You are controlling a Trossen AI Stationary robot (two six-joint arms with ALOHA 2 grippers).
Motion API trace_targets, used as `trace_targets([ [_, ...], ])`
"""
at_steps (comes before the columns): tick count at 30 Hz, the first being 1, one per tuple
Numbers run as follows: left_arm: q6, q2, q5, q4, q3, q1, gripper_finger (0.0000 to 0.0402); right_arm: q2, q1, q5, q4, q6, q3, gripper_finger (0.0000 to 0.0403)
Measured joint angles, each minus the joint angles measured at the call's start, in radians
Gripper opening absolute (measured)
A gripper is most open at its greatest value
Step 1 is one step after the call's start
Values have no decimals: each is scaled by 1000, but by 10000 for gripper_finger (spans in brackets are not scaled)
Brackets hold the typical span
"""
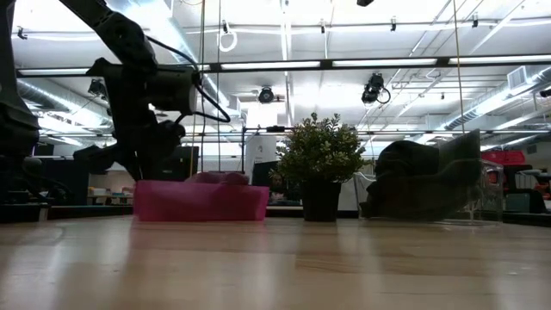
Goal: Pick & Place hat
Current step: Put the red cap into the red bin, then return to Home Position
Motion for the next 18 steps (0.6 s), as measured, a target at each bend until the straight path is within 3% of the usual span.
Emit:
trace_targets([
  [6,-97,0,56,-39,46,0,126,0,-1,0,1,0,0,323],
  [14,-204,-8,88,-221,176,1,231,0,-1,0,2,-13,0,323],
  [18,-271,-10,67,-305,263,1,264,0,-1,-4,2,-21,0,323],
])
